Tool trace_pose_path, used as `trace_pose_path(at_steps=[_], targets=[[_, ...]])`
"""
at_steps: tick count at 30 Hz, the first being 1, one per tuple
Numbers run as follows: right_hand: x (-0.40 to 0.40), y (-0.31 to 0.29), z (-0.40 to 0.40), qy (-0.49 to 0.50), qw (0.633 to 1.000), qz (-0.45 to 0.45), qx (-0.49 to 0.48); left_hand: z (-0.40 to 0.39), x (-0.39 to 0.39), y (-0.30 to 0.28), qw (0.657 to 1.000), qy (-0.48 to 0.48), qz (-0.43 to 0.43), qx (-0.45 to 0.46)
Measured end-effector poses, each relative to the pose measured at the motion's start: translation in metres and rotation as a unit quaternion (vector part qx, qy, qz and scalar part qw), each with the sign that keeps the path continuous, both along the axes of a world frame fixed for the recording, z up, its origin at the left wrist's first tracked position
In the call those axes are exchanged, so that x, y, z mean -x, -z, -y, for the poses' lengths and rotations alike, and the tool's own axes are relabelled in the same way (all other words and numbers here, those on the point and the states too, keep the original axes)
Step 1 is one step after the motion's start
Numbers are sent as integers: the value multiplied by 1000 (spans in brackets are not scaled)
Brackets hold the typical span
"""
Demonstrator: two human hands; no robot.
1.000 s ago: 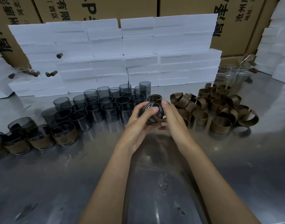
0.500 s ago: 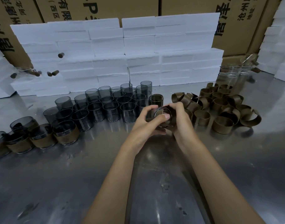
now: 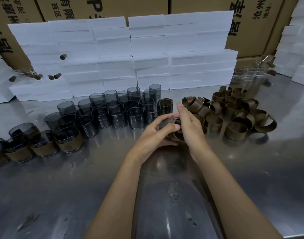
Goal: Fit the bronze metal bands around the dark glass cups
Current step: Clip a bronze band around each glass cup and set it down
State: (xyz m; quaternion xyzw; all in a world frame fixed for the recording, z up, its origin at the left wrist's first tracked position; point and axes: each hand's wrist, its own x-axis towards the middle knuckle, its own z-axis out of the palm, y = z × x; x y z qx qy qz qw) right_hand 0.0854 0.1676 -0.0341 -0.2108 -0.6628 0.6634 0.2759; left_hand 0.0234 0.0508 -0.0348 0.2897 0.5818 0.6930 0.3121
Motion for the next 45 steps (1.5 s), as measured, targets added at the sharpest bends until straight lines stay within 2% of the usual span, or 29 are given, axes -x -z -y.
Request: trace_pose_path(at_steps=[6, 19, 22, 24, 27, 32, 34, 36, 37, 39, 41, 45], targets=[[6, 5, 2, 62, 998, -5, -7, 0, 4, 5, 999, 2, 50, -18], [5, 4, 5, 100, 994, 2, -31, 6, 7, 5, 996, 48, 70, -29], [4, 4, 0, 132, 991, 6, -9, 4, 5, 7, 994, 60, 86, -38], [4, 3, -2, 119, 993, 7, -2, 4, 6, 8, 994, 60, 83, -33], [7, 2, -1, 113, 993, -22, 34, 3, 8, 6, 995, 10, 98, -25], [9, 7, 8, 85, 996, -35, -13, -4, 7, 5, 986, -158, 29, 51], [9, 6, 14, 47, 998, -34, -16, -8, 4, 6, 973, -220, 45, 46], [9, 2, 20, 14, 999, -32, 34, -10, 2, 4, 958, -268, 102, 4], [9, -1, 22, -2, 995, -37, 95, -10, 2, 3, 952, -276, 132, -21], [7, -4, 24, -30, 972, -42, 229, -9, 1, 0, 949, -256, 176, -51], [5, -3, 21, -28, 951, -35, 306, -9, -1, -1, 958, -226, 176, -31], [5, -1, 19, 6, 952, -26, 304, -14, -4, -2, 962, -225, 156, 15]])
